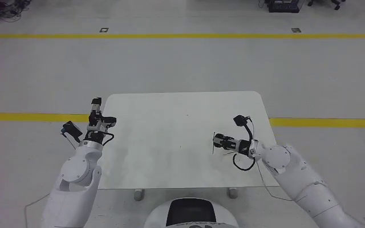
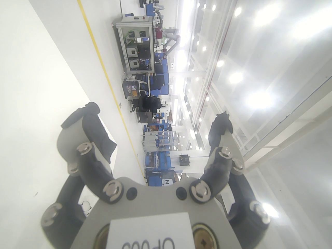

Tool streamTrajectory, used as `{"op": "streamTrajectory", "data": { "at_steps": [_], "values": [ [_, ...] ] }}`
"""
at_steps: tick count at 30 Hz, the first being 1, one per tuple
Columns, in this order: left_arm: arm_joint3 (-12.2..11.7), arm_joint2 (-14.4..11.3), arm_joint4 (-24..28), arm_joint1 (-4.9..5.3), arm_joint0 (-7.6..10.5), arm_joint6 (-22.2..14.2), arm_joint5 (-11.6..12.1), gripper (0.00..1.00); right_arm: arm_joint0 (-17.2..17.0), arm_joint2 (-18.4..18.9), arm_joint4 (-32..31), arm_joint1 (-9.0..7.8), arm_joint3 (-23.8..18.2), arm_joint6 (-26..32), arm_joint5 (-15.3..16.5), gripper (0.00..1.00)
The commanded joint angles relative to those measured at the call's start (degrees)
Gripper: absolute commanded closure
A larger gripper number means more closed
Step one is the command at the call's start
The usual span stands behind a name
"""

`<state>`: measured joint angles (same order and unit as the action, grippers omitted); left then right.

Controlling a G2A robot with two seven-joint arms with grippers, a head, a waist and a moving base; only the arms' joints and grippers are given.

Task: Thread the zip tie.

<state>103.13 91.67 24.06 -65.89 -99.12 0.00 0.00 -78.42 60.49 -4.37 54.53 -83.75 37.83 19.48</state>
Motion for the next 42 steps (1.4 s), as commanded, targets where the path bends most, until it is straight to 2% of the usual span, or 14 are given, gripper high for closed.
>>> {"op": "streamTrajectory", "data": {
  "at_steps": [1, 5, 9, 15, 21, 24, 38, 42],
  "values": [
    [0.0, 0.0, 0.0, 0.0, 0.0, 0.0, 0.0, 0.0, 0.0, 0.0, 0.0, 0.0, 0.0, 0.0, 0.0, 1.0],
    [0.0, 0.0, 0.0, 0.0, 0.0, 0.0, 0.0, 0.0, -0.8, -0.03, 0.21, 0.08, -0.41, -1.29, 0.0, 1.0],
    [0.0, 0.0, 0.0, 0.0, 0.0, 0.0, 0.0, 0.0, -3.72, 0.59, 2.6, 0.31, -2.01, -7.07, 0.0, 1.0],
    [0.0, 0.0, 0.0, 0.0, 0.0, 0.0, 0.0, 0.0, -8.2, 0.16, 3.37, 0.9, -6.56, -17.18, 0.0, 1.0],
    [0.0, 0.0, 0.0, 0.0, 0.0, 0.0, 0.0, 0.0, -11.29, -0.36, 2.6, 1.17, -9.17, -22.8, 0.0, 1.0],
    [0.0, 0.0, 0.0, 0.0, 0.0, 0.0, 0.0, 0.0, -13.44, 0.25, 1.71, 0.87, -10.64, -23.83, 0.0, 1.0],
    [0.0, 0.0, 0.0, 0.0, 0.0, 0.0, 0.0, 0.0, -13.49, 0.19, 1.87, 0.89, -10.57, -23.85, -0.08, 1.0],
    [0.0, 0.0, 0.0, 0.0, 0.0, 0.0, 0.0, 0.0, -14.35, 1.0, 6.81, 1.24, -8.81, -24.97, 0.0, 1.0]
  ]
}}
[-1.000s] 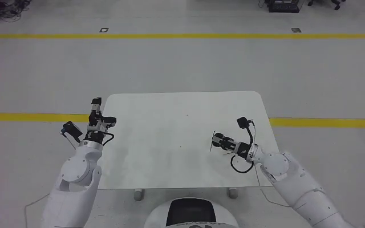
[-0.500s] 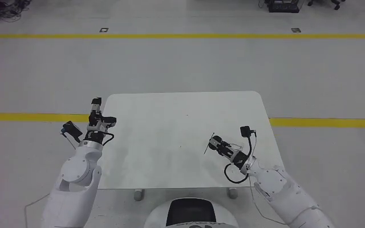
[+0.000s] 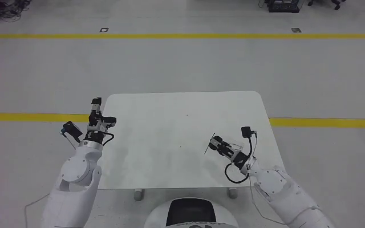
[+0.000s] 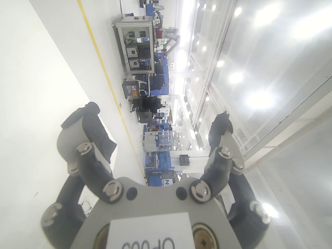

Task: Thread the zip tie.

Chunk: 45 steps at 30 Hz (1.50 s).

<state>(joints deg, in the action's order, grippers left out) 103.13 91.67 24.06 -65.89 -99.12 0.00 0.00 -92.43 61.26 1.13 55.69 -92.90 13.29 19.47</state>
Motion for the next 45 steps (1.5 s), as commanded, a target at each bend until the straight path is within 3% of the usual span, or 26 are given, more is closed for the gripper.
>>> {"op": "streamTrajectory", "data": {
  "at_steps": [1, 5, 12, 31, 32, 36, 41, 45],
  "values": [
    [0.0, 0.0, 0.0, 0.0, 0.0, 0.0, 0.0, 0.0, -0.69, 0.37, 2.36, 0.16, 0.38, -0.56, 0.01, 1.0],
    [0.0, 0.0, 0.0, 0.0, 0.0, 0.0, 0.0, 0.0, -2.69, 1.31, 5.35, 0.74, 0.2, -3.72, 0.01, 1.0],
    [0.0, 0.0, 0.0, 0.0, 0.0, 0.0, 0.0, 0.0, -6.66, 4.58, 9.65, 2.12, -3.93, -5.01, 0.01, 1.0],
    [0.0, 0.0, 0.0, 0.0, 0.0, 0.0, 0.0, 0.0, -6.66, 4.58, 9.65, 2.12, -3.93, -5.01, 0.01, 1.0],
    [0.13, -0.22, -0.09, -0.02, 0.3, -0.53, 0.31, 0.0, -6.66, 4.58, 9.65, 2.12, -3.93, -5.01, 0.01, 1.0],
    [-0.68, 0.29, -0.83, 0.31, 1.57, -8.37, 2.03, 0.0, -6.66, 4.58, 9.65, 2.12, -3.93, -5.01, 0.01, 1.0],
    [-1.12, -1.8, -3.56, 0.78, 2.71, -18.96, -0.38, 0.0, -6.66, 4.58, 9.65, 2.12, -3.93, -5.01, 0.01, 1.0],
    [-1.25, -2.27, -4.21, 0.83, 3.0, -20.25, -0.33, 0.0, -6.66, 4.58, 9.65, 2.12, -3.93, -5.01, 0.01, 1.0]
  ]
}}
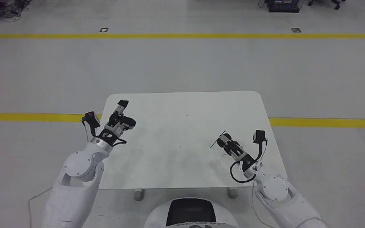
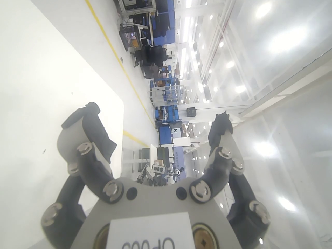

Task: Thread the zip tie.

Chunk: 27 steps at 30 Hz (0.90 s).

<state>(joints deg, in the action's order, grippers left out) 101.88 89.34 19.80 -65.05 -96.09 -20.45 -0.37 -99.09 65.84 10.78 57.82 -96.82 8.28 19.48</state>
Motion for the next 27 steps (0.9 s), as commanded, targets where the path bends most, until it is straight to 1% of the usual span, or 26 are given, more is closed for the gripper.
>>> {"op": "streamTrajectory", "data": {
  "at_steps": [1, 7, 9, 11, 13, 16, 18, 19, 23, 25, 26, 27],
  "values": [
    [0.0, 0.06, 0.06, -0.01, -0.03, 0.21, 0.04, 0.0, 0.0, 0.0, 0.0, 0.0, 0.0, 0.0, 0.0, 1.0],
    [0.0, 0.06, 0.06, -0.01, -0.03, 0.21, 0.04, 0.0, 0.0, 0.0, 0.0, 0.0, 0.0, 0.0, 0.0, 1.0],
    [0.24, -0.96, 1.61, -0.13, 0.28, -0.95, 0.18, 0.0, 0.11, 0.0, -0.09, 0.04, 0.02, -0.05, -0.12, 1.0],
    [0.24, -2.11, 2.74, -0.2, 0.86, -2.71, -0.49, 0.0, 0.32, -0.14, -0.17, 0.23, 0.09, -0.3, 0.0, 1.0],
    [-0.11, -4.11, 3.88, -0.33, 1.97, -4.71, -1.74, 0.0, 0.3, -0.39, 0.97, 0.54, -0.27, -0.37, 0.0, 1.0],
    [-1.08, -7.38, 3.78, -0.54, 4.31, -6.52, -3.64, 0.0, -0.04, -0.14, 2.41, 0.95, -0.57, 0.61, 0.0, 1.0],
    [-1.83, -9.3, 3.12, -0.67, 5.79, -7.1, -4.5, 0.0, -0.39, 0.22, 2.96, 1.2, -0.69, 1.3, 0.0, 1.0],
    [-2.27, -10.76, 2.49, -0.79, 6.74, -7.32, -4.96, 0.0, -0.65, 0.51, 3.24, 1.37, -0.61, 1.76, 0.0, 1.0],
    [-3.91, -14.91, 2.42, -1.27, 9.5, -7.61, -6.2, 0.0, -1.22, 1.37, 4.78, 2.08, 0.18, 2.37, 0.0, 1.0],
    [-4.48, -16.4, 1.65, -1.41, 10.49, -7.63, -6.49, 0.0, -1.31, 1.54, 5.34, 2.42, 0.56, 3.38, 0.0, 1.0],
    [-4.67, -16.85, 0.39, -1.42, 10.84, -6.92, -6.47, 0.0, -1.21, 1.72, 5.32, 2.64, 0.93, 3.97, 0.0, 1.0],
    [-4.67, -16.85, 0.39, -1.42, 10.84, -6.92, -6.47, 0.0, -1.21, 1.72, 5.32, 2.64, 0.93, 3.97, 0.0, 1.0]
  ]
}}
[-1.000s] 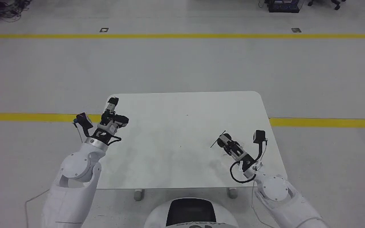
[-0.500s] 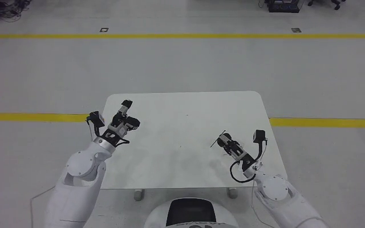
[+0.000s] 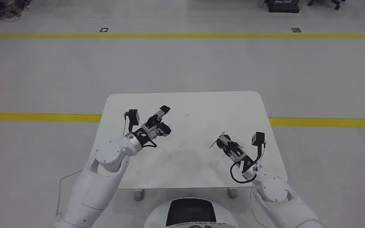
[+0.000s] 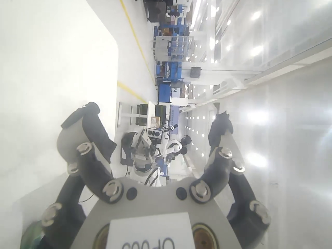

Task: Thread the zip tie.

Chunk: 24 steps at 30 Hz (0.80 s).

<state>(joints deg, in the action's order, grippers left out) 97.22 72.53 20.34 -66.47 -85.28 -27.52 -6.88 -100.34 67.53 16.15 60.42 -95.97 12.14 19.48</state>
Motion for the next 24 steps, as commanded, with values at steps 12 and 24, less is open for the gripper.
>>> {"op": "streamTrajectory", "data": {
  "at_steps": [12, 24],
  "values": [
    [0.19, -2.9, 0.42, -0.21, 0.79, -2.87, 0.75, 0.0, 0.43, -0.5, 1.7, 0.46, 0.54, 0.2, 0.0, 1.0],
    [-2.55, -11.26, 1.79, -1.47, 5.71, -5.9, 0.44, 0.0, 1.82, -1.24, 5.58, 1.61, 2.5, 2.67, 0.0, 1.0]
  ]
}}
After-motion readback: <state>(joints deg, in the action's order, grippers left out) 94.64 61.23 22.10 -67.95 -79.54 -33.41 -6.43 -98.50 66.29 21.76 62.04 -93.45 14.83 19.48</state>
